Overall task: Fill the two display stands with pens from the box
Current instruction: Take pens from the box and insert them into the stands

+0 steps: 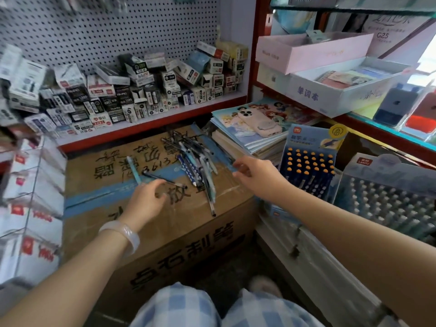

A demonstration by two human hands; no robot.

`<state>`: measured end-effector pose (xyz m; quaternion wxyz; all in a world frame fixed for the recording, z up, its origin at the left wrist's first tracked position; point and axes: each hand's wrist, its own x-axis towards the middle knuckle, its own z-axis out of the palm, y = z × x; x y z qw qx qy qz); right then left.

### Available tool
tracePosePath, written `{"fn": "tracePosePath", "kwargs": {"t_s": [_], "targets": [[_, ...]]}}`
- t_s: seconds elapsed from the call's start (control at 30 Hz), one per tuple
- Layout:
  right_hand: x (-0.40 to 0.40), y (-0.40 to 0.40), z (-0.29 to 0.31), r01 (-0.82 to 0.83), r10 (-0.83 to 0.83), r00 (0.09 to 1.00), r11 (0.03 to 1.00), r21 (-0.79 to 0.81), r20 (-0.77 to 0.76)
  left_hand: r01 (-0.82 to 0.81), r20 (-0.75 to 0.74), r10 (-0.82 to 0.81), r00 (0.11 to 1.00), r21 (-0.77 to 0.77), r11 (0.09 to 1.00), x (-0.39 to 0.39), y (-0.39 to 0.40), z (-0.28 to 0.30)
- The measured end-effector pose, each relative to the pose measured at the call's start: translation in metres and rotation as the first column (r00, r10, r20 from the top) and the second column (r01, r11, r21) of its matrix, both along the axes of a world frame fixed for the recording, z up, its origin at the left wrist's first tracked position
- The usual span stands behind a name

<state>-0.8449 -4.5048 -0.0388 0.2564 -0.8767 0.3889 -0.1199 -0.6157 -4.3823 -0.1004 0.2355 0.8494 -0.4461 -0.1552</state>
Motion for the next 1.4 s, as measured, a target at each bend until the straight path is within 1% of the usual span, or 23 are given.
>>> {"fn": "tracePosePath", "kwargs": {"t_s": [0.1,0.23,0.33,0.43,0.5,0.57,0.6,0.67,0.7,0.77,0.9,0.97,1.03,1.17,1.27,1.37,1.4], "targets": [[0.018,-0.007,-0.004,0.048,-0.046,0.998,0.998,-0.03,0.044,-0.062,0.019,0.062,0.998,0.01,0.998,0.013,-0.013,-0.011],[0.031,-0.02,-0.011,0.104,-0.103,0.992,0.995,-0.006,0.067,-0.109,0.012,0.108,0.994,0.118,0.987,0.023,-0.037,-0.023],[0.035,-0.029,-0.019,0.12,-0.12,0.99,0.993,0.012,0.075,-0.069,0.013,0.069,0.998,0.098,0.993,0.017,-0.056,-0.023],[0.04,-0.035,-0.031,0.121,-0.122,0.99,0.993,0.015,0.069,0.029,0.038,-0.032,0.999,0.079,0.996,0.003,-0.072,-0.021],[0.044,-0.038,-0.038,0.119,-0.12,0.991,0.993,0.028,0.066,0.026,0.031,-0.028,0.999,0.081,0.996,-0.004,-0.084,-0.021],[0.046,-0.039,-0.044,0.116,-0.117,0.991,0.993,0.029,0.063,-0.041,0.031,0.037,0.999,0.137,0.99,-0.011,-0.096,-0.019],[0.047,-0.039,-0.047,0.118,-0.12,0.991,0.993,0.025,0.061,-0.069,0.042,0.061,0.997,0.197,0.978,-0.015,-0.101,-0.017],[0.046,-0.04,-0.051,0.129,-0.13,0.989,0.991,0.03,0.063,-0.095,0.059,0.081,0.995,0.303,0.948,-0.024,-0.111,-0.013],[0.045,-0.04,-0.053,0.134,-0.136,0.989,0.99,0.04,0.063,-0.103,0.057,0.089,0.994,0.325,0.94,-0.027,-0.116,-0.01],[0.041,-0.041,-0.055,0.137,-0.141,0.988,0.988,0.065,0.061,-0.112,0.003,0.118,0.993,0.325,0.939,-0.029,-0.125,-0.005],[0.031,-0.044,-0.058,0.133,-0.138,0.989,0.986,0.103,0.046,-0.158,-0.16,0.208,0.965,0.276,0.948,-0.021,-0.133,0.0],[0.026,-0.045,-0.059,0.139,-0.144,0.989,0.984,0.112,0.041,-0.151,-0.169,0.211,0.963,0.312,0.938,-0.019,-0.134,0.003],[0.023,-0.044,-0.059,0.13,-0.135,0.99,0.983,0.127,0.03,-0.139,-0.139,0.197,0.97,0.349,0.927,-0.02,-0.134,0.007],[0.022,-0.04,-0.06,0.036,-0.036,0.999,0.994,0.099,-0.01,-0.12,-0.183,0.19,0.965,0.336,0.934,-0.021,-0.137,0.01],[0.021,-0.039,-0.063,0.018,-0.017,1.0,0.995,0.098,-0.01,-0.079,-0.117,0.136,0.984,0.395,0.915,-0.025,-0.137,0.012],[0.02,-0.038,-0.064,0.017,-0.015,1.0,0.995,0.101,-0.016,-0.127,-0.003,0.143,0.99,0.433,0.892,-0.025,-0.143,0.003],[0.019,-0.038,-0.064,0.015,-0.014,1.0,0.995,0.102,-0.016,-0.147,0.01,0.159,0.987,0.438,0.887,-0.022,-0.145,-0.002]]}}
